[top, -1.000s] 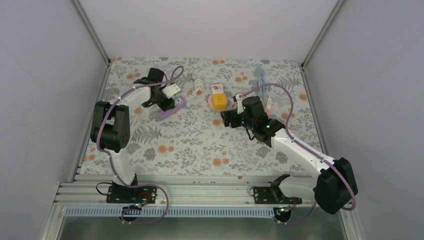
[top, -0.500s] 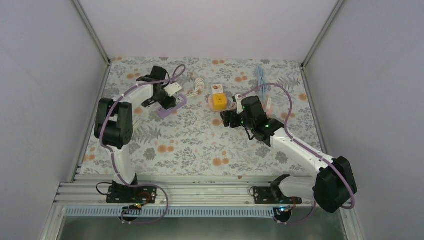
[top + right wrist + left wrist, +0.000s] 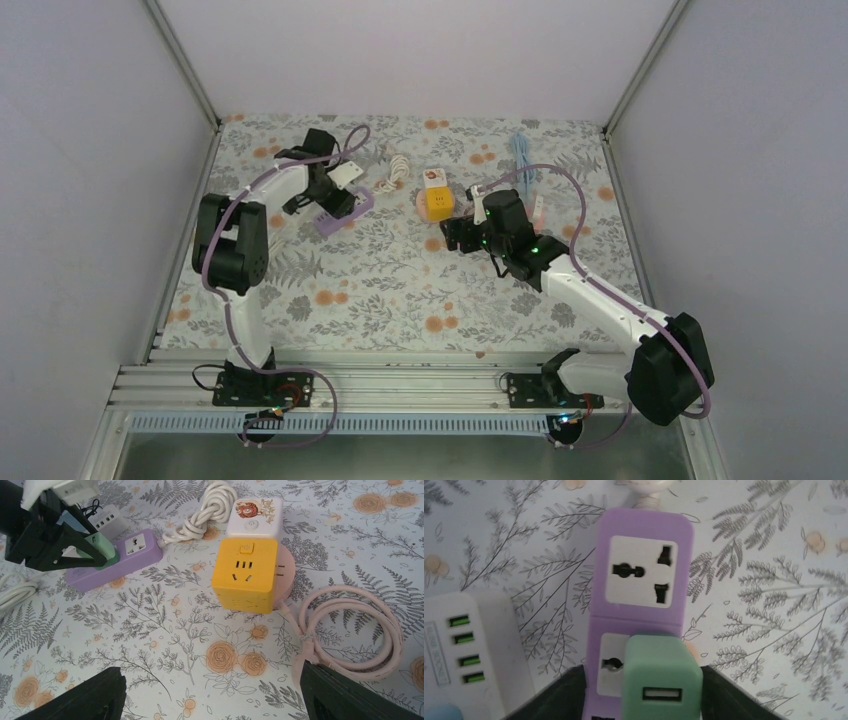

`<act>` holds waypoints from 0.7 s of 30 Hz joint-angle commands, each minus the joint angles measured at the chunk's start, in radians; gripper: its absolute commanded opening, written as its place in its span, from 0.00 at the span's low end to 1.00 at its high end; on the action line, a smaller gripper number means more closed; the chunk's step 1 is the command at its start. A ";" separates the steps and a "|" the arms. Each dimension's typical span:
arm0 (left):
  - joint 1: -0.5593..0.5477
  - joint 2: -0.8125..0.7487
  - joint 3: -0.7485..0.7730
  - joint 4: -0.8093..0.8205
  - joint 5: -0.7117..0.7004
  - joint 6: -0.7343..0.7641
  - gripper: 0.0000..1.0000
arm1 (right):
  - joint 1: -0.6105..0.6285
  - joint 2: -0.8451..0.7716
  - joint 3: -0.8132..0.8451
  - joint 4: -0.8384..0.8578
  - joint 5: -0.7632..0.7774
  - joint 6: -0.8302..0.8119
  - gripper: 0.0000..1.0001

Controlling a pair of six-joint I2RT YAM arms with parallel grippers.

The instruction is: Insert the plug

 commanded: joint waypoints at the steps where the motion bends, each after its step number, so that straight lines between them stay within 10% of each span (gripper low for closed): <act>1: 0.001 -0.060 0.068 -0.016 -0.014 -0.052 0.66 | -0.003 -0.007 0.020 0.006 0.039 0.043 0.90; 8: 0.005 -0.278 0.035 0.063 0.025 -0.090 0.99 | -0.004 -0.022 0.016 0.008 0.048 0.068 0.90; 21: 0.116 -0.856 -0.191 0.220 -0.226 -0.726 1.00 | -0.063 -0.226 0.156 -0.214 0.261 0.191 0.90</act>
